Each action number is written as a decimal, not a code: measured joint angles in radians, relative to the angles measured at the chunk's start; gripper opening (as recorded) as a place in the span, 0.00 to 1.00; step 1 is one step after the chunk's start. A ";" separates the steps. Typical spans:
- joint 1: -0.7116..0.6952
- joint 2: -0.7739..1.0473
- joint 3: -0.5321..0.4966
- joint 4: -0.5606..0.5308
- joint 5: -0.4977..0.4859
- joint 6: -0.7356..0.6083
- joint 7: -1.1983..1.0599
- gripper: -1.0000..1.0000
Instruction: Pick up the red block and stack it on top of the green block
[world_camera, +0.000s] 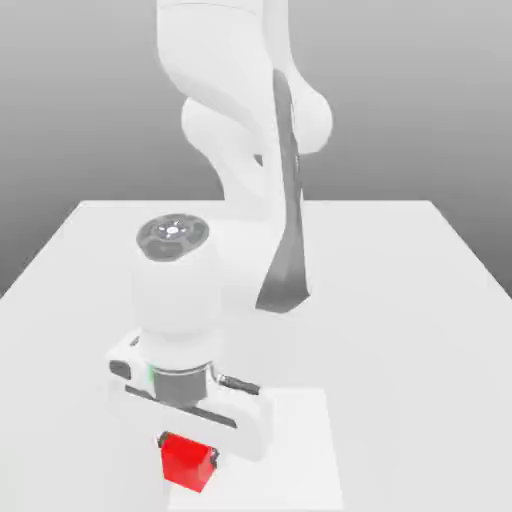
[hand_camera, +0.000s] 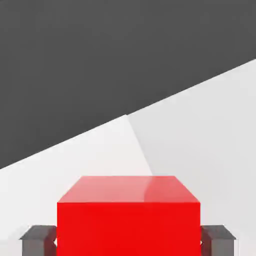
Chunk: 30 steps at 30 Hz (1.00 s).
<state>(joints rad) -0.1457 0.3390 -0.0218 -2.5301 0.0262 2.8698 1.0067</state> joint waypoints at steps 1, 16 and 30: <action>0.000 0.000 0.000 0.000 0.000 0.000 0.000 0.00; -0.119 -0.063 -0.151 0.235 0.065 -0.304 0.187 0.00; -0.244 0.154 -0.216 0.433 0.184 -0.300 0.275 1.00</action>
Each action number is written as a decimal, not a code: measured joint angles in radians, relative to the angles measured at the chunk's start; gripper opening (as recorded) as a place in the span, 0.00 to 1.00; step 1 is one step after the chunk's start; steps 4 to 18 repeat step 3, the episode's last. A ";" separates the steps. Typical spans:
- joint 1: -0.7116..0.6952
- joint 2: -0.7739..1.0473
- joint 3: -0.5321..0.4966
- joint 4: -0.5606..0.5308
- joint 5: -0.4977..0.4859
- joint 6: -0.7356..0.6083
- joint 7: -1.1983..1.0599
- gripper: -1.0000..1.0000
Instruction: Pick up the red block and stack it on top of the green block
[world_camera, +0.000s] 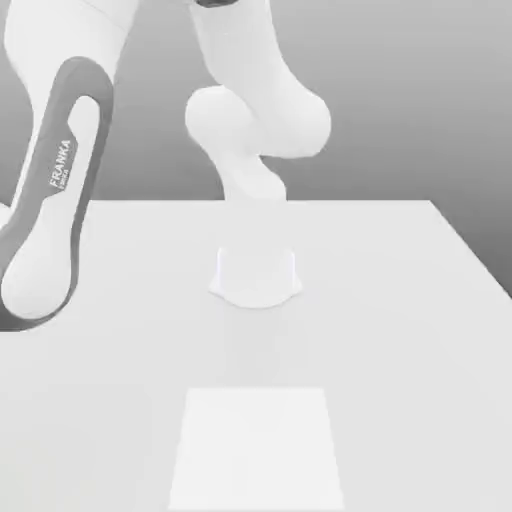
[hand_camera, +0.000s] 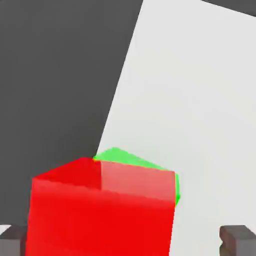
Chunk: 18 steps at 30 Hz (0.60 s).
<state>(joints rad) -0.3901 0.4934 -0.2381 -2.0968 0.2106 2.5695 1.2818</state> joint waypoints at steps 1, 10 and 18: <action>-0.003 0.011 0.003 0.001 0.004 0.009 -0.002 1.00; 0.006 -0.025 -0.010 -0.001 -0.012 -0.025 0.009 1.00; 0.006 -0.025 -0.010 -0.001 -0.012 -0.025 0.009 1.00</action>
